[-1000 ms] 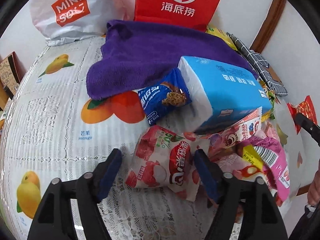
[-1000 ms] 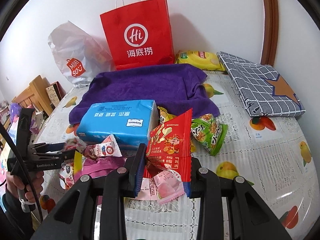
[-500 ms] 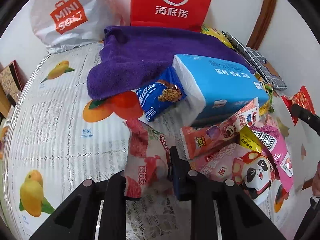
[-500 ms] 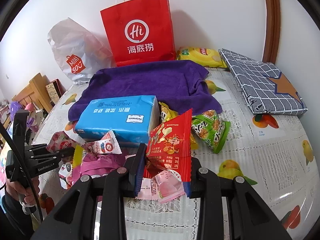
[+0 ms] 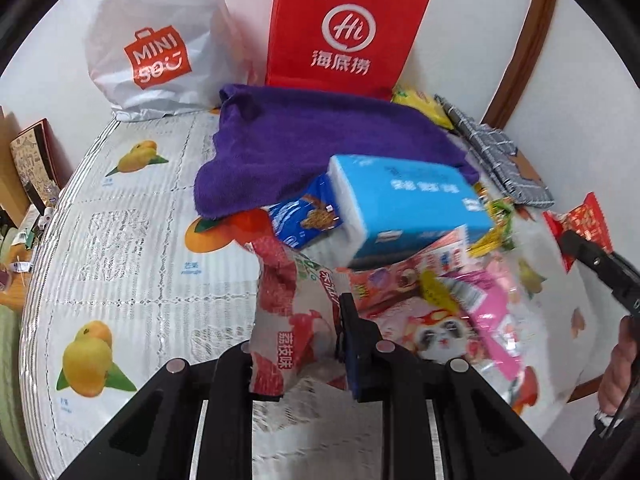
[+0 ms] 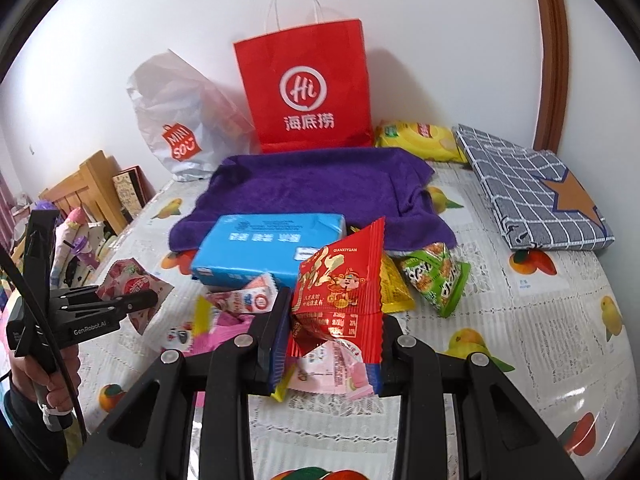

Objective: Organize snacks
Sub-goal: 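Carry both packets over the purple towel with both grippers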

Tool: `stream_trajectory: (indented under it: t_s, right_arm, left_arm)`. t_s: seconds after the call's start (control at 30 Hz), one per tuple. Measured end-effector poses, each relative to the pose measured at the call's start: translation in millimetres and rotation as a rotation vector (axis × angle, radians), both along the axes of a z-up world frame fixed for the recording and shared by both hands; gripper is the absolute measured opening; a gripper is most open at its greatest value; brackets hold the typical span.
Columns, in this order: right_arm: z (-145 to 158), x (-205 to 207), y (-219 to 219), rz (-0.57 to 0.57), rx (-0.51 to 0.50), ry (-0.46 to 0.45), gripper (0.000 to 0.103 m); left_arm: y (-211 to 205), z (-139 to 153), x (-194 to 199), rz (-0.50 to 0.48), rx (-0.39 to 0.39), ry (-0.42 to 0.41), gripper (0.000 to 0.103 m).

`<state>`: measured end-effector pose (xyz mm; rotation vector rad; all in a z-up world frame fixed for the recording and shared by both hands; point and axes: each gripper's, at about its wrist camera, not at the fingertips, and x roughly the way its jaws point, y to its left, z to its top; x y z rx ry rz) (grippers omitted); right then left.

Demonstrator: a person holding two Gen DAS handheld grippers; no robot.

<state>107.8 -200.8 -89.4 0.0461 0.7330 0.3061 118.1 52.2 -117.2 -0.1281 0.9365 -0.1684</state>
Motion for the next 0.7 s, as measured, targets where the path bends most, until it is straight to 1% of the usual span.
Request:
stream_trajectory:
  t_s: [0.37, 0.5, 0.7]
  right_arm:
    - [32.2, -0.5, 18.9, 0.051, -0.022, -0.064, 0.032]
    - [44.5, 9.3, 23.8, 0.058, -0.017, -0.081, 0.032]
    - [57.2, 38.0, 28.9, 0.043, -0.027, -0.094, 0.032]
  left_arm:
    - [-30.2, 49.2, -5.9, -0.014, -0.033, -0.062, 0.021]
    - [-34.3, 63.1, 0.8, -0.013, -0.038, -0.081, 0.021]
    - [-31.1, 80.6, 23.9, -0.008, -0.059, -0.101, 0.021]
